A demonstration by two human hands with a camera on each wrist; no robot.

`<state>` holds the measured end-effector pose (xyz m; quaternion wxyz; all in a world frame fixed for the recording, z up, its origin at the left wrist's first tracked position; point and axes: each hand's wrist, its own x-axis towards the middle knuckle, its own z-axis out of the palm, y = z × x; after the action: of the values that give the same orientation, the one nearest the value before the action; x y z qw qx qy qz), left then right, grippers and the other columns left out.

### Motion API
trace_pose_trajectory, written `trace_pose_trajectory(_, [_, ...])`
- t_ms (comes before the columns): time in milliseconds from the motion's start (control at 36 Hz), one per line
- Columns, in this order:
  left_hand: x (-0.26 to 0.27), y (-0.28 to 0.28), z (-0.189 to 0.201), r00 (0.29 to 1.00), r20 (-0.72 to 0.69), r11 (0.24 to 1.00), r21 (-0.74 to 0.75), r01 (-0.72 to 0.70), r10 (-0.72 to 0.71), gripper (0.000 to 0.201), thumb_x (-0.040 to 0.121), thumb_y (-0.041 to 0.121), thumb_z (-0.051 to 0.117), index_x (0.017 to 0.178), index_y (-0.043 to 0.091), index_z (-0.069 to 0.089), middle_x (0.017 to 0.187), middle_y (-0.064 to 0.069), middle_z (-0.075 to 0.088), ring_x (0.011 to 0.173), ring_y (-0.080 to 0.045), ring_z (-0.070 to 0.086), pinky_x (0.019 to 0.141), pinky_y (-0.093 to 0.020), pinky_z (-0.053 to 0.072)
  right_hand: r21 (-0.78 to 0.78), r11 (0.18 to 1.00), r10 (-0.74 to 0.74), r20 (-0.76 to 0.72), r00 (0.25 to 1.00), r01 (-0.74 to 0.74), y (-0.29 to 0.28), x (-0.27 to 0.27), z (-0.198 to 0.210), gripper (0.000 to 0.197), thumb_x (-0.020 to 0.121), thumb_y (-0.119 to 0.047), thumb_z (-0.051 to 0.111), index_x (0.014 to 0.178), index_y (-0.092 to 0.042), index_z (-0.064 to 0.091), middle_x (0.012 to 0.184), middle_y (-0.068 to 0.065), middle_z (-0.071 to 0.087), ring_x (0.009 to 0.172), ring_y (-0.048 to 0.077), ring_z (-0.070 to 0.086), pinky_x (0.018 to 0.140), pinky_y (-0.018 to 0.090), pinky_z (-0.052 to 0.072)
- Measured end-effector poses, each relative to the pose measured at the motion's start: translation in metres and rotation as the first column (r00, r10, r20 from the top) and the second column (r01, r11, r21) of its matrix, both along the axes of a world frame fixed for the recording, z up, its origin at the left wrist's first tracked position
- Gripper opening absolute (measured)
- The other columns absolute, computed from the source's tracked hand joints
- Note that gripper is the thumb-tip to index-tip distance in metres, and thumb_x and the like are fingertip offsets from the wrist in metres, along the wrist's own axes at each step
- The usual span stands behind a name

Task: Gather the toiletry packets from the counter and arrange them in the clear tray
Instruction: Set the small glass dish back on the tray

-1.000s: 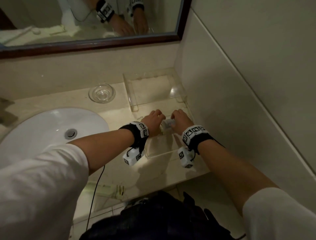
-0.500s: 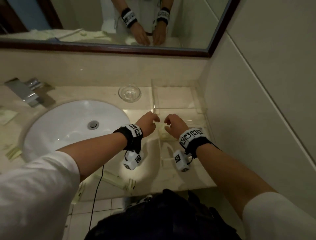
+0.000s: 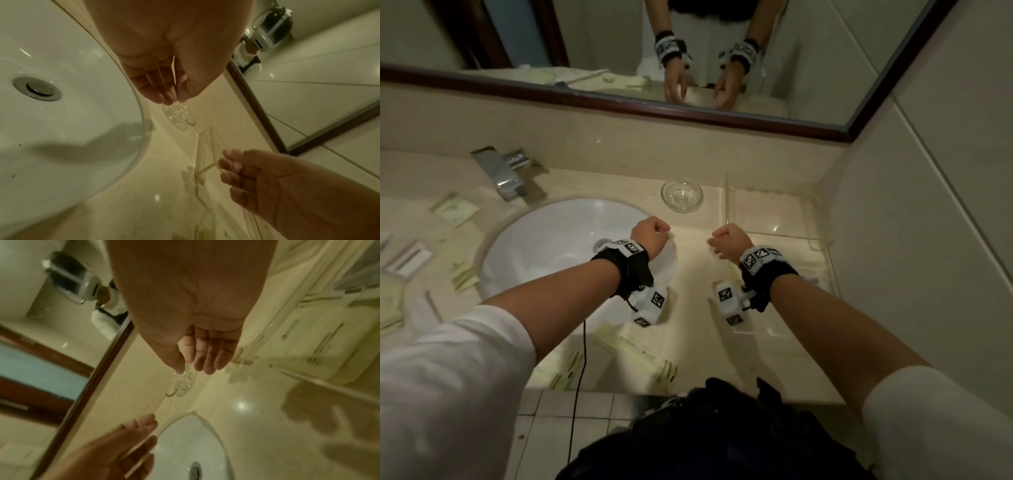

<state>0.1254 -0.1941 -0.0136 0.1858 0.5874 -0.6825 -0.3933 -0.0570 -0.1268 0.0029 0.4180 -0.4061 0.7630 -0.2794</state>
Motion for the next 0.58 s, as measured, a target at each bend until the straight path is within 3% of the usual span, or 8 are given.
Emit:
trace_pose_trajectory(83, [0.006,-0.016,-0.001,0.996,-0.040,0.995,0.071,-0.072,0.075,0.021,0.086,0.009,0.052,0.103,0.010,0.065,0.112,-0.012,0.066,0.106,-0.031,0.061,0.096,-0.037,0.049,0.073,0.991,-0.122,0.212,0.970,0.109,-0.015,0.003,0.010,0.022,0.091,-0.007,0.059,0.069,-0.009,0.053,0.071,0.007,0.054,0.063,0.015,0.053,0.059,0.026,0.047])
trace_pose_trajectory(167, [0.007,-0.034,-0.004,0.979,-0.117,0.975,0.166,-0.146,0.166,0.015,0.083,0.009,0.053,0.091,0.015,0.063,0.107,-0.013,0.066,0.100,-0.031,0.062,0.094,-0.042,0.052,0.155,0.964,-0.256,0.338,0.905,0.215,-0.029,0.003,0.010,0.014,0.090,-0.007,0.059,0.077,-0.002,0.056,0.078,0.009,0.058,0.068,0.018,0.057,0.060,0.026,0.050])
trace_pose_trajectory(250, [0.004,-0.051,0.000,0.932,-0.229,0.927,0.317,-0.200,0.279,0.019,0.089,0.005,0.047,0.075,0.015,0.056,0.086,-0.014,0.061,0.087,-0.026,0.058,0.094,-0.039,0.052,0.186,0.943,-0.330,0.421,0.845,0.275,-0.043,0.000,0.005,0.013,0.091,-0.008,0.059,0.080,-0.001,0.056,0.079,0.012,0.059,0.067,0.021,0.058,0.055,0.026,0.050])
trace_pose_trajectory(306, [0.001,-0.063,0.001,0.902,-0.258,0.881,0.421,-0.217,0.346,0.026,0.092,0.004,0.046,0.070,0.016,0.049,0.073,-0.006,0.053,0.075,-0.023,0.055,0.084,-0.036,0.051,0.211,0.941,-0.336,0.456,0.824,0.266,-0.052,0.000,0.008,0.018,0.093,-0.009,0.055,0.076,-0.003,0.053,0.073,0.011,0.056,0.061,0.019,0.054,0.050,0.023,0.049])
trace_pose_trajectory(361, [-0.002,-0.071,0.001,0.894,-0.239,0.839,0.496,-0.224,0.380,0.027,0.093,0.006,0.046,0.068,0.016,0.045,0.070,-0.001,0.049,0.062,-0.015,0.050,0.068,-0.028,0.049,0.251,0.934,-0.345,0.454,0.821,0.254,-0.061,-0.001,0.010,0.019,0.095,-0.010,0.051,0.077,-0.003,0.052,0.071,0.010,0.056,0.060,0.018,0.053,0.055,0.025,0.046])
trace_pose_trajectory(444, [-0.008,-0.082,-0.005,0.880,-0.233,0.793,0.568,-0.222,0.413,0.027,0.093,0.005,0.045,0.068,0.015,0.043,0.071,0.000,0.047,0.060,-0.011,0.047,0.061,-0.022,0.045,0.314,0.913,-0.383,0.442,0.811,0.260,-0.075,-0.002,0.008,0.012,0.097,-0.013,0.048,0.089,-0.003,0.050,0.076,0.010,0.059,0.066,0.019,0.057,0.060,0.030,0.047])
trace_pose_trajectory(500, [-0.013,-0.087,-0.010,0.862,-0.244,0.765,0.605,-0.223,0.444,0.027,0.094,0.006,0.044,0.069,0.015,0.043,0.071,0.000,0.046,0.060,-0.010,0.047,0.058,-0.020,0.045,0.351,0.903,-0.396,0.455,0.797,0.248,-0.083,-0.002,0.004,0.017,0.097,-0.013,0.046,0.083,-0.006,0.049,0.062,0.009,0.059,0.063,0.020,0.056,0.063,0.033,0.047])
trace_pose_trajectory(583, [-0.020,-0.091,-0.013,0.828,-0.275,0.721,0.662,-0.205,0.488,0.025,0.095,0.009,0.044,0.071,0.014,0.044,0.070,-0.002,0.048,0.058,-0.011,0.048,0.045,-0.018,0.046,0.374,0.898,-0.396,0.454,0.799,0.232,-0.097,-0.004,-0.009,0.023,0.098,-0.014,0.042,0.075,-0.010,0.042,0.037,0.005,0.050,0.055,0.019,0.047,0.065,0.034,0.043])
